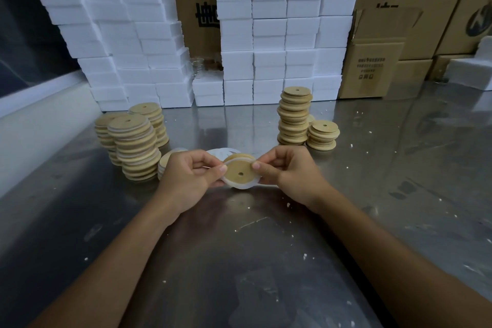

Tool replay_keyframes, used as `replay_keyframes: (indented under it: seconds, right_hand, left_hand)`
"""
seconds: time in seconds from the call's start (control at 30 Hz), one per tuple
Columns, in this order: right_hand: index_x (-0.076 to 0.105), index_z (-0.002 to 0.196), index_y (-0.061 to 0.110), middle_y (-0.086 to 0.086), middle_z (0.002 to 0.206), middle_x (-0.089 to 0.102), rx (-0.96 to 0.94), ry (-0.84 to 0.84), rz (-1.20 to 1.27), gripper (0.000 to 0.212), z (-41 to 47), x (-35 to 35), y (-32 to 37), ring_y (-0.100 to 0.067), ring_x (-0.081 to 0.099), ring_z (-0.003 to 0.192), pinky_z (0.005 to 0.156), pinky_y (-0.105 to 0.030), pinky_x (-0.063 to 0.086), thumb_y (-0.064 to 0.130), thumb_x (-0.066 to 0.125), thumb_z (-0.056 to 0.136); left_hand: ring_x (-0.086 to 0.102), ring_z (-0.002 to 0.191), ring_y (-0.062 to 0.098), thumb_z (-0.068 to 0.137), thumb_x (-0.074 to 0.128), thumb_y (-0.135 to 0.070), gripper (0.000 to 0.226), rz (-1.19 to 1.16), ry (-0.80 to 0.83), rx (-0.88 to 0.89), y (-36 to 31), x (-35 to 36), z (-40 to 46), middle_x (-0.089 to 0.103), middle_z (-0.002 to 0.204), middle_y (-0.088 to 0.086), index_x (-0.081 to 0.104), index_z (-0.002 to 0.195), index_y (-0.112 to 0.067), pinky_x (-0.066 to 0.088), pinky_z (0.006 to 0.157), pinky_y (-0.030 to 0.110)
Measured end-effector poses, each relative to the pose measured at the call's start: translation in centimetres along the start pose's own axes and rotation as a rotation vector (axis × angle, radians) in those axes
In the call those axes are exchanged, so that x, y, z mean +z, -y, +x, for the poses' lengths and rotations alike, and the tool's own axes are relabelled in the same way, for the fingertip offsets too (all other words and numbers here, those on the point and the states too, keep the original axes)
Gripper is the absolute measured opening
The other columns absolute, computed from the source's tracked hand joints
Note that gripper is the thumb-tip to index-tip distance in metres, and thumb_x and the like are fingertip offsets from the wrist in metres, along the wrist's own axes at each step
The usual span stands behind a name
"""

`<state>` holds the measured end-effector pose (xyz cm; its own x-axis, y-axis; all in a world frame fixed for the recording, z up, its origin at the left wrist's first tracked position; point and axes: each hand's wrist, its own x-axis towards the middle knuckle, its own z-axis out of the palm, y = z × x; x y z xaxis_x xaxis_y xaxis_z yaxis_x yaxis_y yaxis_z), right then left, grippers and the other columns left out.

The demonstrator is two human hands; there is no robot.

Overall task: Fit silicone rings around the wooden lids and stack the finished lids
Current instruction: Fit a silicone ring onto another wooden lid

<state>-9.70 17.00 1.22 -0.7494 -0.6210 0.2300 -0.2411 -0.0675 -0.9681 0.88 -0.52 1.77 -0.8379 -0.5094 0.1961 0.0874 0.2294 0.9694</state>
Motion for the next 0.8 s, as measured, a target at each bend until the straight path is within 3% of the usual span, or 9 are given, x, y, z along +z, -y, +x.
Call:
replay_keyframes:
  seconds: [0.13,0.27,0.4,0.57,0.7,0.8]
  right_hand:
    - [0.07,0.085,0.0,-0.013,0.08,0.075,0.018,0.003,-0.044,0.005,-0.1,0.1,-0.3,-0.018,0.073,0.072,0.069,-0.026,0.061,0.003,0.073,0.086]
    - [0.072,0.086,0.007,-0.006,0.081,0.076,-0.099,-0.083,-0.29,0.006,0.0,0.2,-0.5,-0.021,0.074,0.076,0.077,-0.037,0.062,0.012,0.075,0.086]
    - [0.075,0.087,0.01,0.003,0.083,0.076,-0.225,-0.1,-0.428,0.004,0.0,0.5,-0.3,-0.006,0.072,0.075,0.076,-0.029,0.061,0.014,0.075,0.086]
    - [0.076,0.094,0.009,0.001,0.086,0.076,-0.374,-0.05,-0.597,0.008,-0.4,1.0,0.5,-0.007,0.071,0.079,0.078,-0.029,0.058,0.013,0.071,0.087]
    - [0.076,0.097,0.013,0.003,0.089,0.076,-0.425,-0.047,-0.673,0.011,-0.5,0.9,0.8,-0.009,0.07,0.082,0.078,-0.034,0.058,0.017,0.07,0.088]
    - [0.076,0.096,0.013,0.005,0.091,0.076,-0.37,-0.066,-0.587,0.009,-0.4,0.9,0.4,-0.007,0.07,0.084,0.08,-0.031,0.059,0.018,0.072,0.088]
  left_hand:
    - [0.073,0.068,0.015,0.082,0.068,0.008,0.011,-0.06,-0.016,-0.023,0.2,-0.2,0.1,0.073,0.074,0.008,0.064,0.074,0.002,0.059,0.061,0.022]
    - [0.073,0.069,0.019,0.081,0.069,0.008,0.013,-0.05,-0.016,-0.011,0.2,-0.1,-0.1,0.073,0.076,0.009,0.063,0.073,0.0,0.06,0.061,0.025]
    - [0.07,0.066,0.012,0.08,0.071,0.006,0.018,0.047,-0.049,0.116,0.0,0.4,-0.2,0.071,0.079,0.001,0.064,0.075,-0.01,0.056,0.059,0.021]
    - [0.071,0.076,0.01,0.081,0.075,-0.006,0.024,0.233,-0.03,0.338,-0.5,0.5,-0.3,0.073,0.081,-0.011,0.069,0.077,-0.029,0.053,0.066,0.017]
    - [0.071,0.079,0.012,0.081,0.075,-0.008,0.029,0.301,-0.029,0.374,-0.5,0.4,-0.2,0.072,0.082,-0.015,0.069,0.075,-0.035,0.056,0.07,0.022]
    - [0.071,0.079,0.011,0.08,0.076,-0.006,0.03,0.322,-0.051,0.357,-0.3,0.5,-0.1,0.072,0.081,-0.017,0.067,0.072,-0.034,0.057,0.071,0.026]
